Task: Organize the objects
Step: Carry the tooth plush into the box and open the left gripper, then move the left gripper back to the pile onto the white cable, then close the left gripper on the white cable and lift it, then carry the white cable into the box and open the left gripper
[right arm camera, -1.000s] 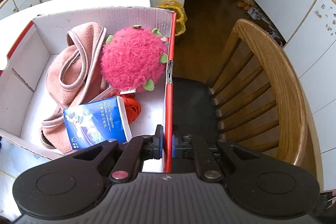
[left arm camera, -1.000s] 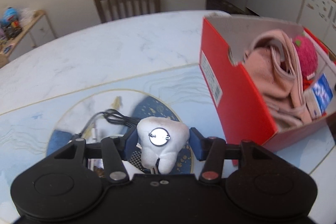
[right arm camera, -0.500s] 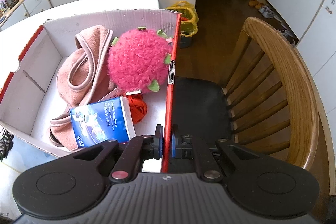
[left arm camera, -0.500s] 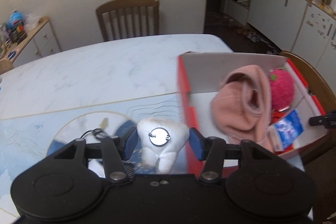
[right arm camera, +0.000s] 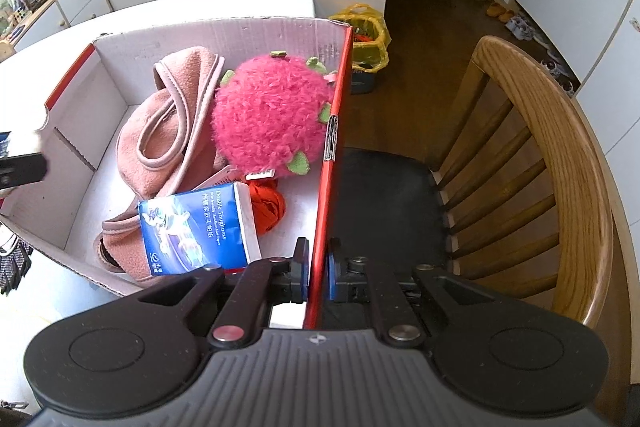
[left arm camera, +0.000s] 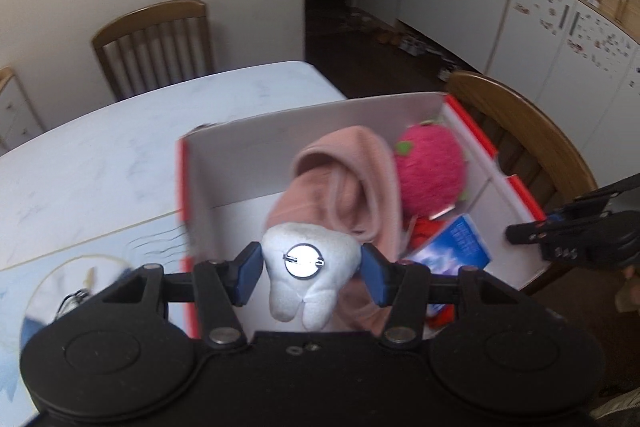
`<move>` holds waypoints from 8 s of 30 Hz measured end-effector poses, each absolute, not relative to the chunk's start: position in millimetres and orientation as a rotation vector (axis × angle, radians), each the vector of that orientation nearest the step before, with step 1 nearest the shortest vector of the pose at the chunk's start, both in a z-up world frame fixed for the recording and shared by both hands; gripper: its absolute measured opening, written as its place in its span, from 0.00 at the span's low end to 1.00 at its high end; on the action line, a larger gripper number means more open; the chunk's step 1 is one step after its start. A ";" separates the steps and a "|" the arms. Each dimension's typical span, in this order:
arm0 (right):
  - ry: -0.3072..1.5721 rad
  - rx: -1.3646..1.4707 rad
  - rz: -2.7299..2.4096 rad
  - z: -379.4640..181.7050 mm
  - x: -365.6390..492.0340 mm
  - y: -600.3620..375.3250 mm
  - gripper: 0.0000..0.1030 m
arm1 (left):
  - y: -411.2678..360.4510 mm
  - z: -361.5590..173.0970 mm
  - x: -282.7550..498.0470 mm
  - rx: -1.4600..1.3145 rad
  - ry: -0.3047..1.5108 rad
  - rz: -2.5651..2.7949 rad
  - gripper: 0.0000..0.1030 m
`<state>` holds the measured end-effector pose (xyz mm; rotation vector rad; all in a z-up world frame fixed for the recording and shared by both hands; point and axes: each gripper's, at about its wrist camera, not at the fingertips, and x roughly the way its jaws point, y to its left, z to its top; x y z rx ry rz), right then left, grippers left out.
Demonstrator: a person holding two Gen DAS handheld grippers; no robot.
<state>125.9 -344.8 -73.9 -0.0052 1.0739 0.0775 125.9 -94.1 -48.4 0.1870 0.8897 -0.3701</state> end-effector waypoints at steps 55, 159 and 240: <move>1.085 0.047 0.079 -76.7 135.2 -348.6 0.09 | -137.6 -83.6 172.2 0.142 1.019 -0.449 0.75; 1.131 -0.028 0.019 -77.8 141.3 -334.2 0.08 | 153.5 -122.7 115.0 -0.052 1.033 0.038 0.04; 1.107 0.015 0.051 -81.4 137.4 -341.2 0.08 | -94.7 -101.0 180.8 0.234 0.997 -0.484 0.12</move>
